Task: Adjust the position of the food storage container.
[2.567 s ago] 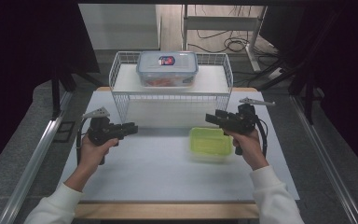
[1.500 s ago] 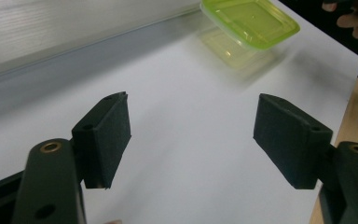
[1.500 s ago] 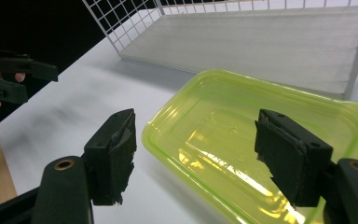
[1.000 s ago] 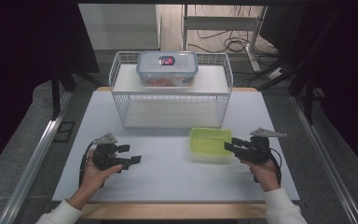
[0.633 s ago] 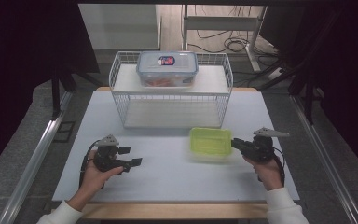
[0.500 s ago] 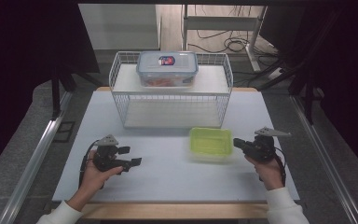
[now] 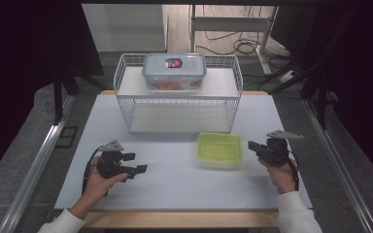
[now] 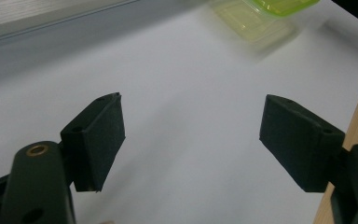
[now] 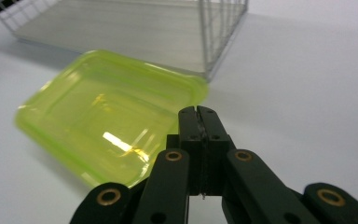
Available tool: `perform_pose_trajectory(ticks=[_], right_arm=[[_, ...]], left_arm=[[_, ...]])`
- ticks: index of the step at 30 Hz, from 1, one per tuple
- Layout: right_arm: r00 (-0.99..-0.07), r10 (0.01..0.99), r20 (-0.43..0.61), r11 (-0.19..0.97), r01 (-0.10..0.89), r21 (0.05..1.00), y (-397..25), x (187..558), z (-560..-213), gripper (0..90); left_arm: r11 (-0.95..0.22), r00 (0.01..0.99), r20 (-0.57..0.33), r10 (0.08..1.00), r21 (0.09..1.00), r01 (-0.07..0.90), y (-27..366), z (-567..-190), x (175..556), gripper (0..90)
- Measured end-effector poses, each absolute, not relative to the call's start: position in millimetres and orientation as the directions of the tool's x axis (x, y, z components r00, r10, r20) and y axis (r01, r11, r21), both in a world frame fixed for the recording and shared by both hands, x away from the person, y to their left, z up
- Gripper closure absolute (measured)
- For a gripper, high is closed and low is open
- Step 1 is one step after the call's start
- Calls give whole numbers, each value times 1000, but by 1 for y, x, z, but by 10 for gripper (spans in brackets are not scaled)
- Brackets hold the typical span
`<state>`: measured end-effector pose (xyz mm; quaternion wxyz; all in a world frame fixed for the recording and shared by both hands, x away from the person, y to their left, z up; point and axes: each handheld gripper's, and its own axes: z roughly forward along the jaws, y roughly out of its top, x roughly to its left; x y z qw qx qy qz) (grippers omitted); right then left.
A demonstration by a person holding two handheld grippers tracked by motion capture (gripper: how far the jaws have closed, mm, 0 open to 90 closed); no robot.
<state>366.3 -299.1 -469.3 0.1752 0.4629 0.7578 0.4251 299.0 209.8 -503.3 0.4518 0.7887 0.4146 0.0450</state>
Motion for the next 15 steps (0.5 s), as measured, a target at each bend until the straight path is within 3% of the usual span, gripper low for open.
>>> perform_pose_trajectory(ticks=[15], right_arm=[[-455, 885, 99, 235, 620, 748, -290, 406, -487, 893]], left_arm=[[-259, 653, -306, 693, 740, 621, 209, -507, 300, 223]])
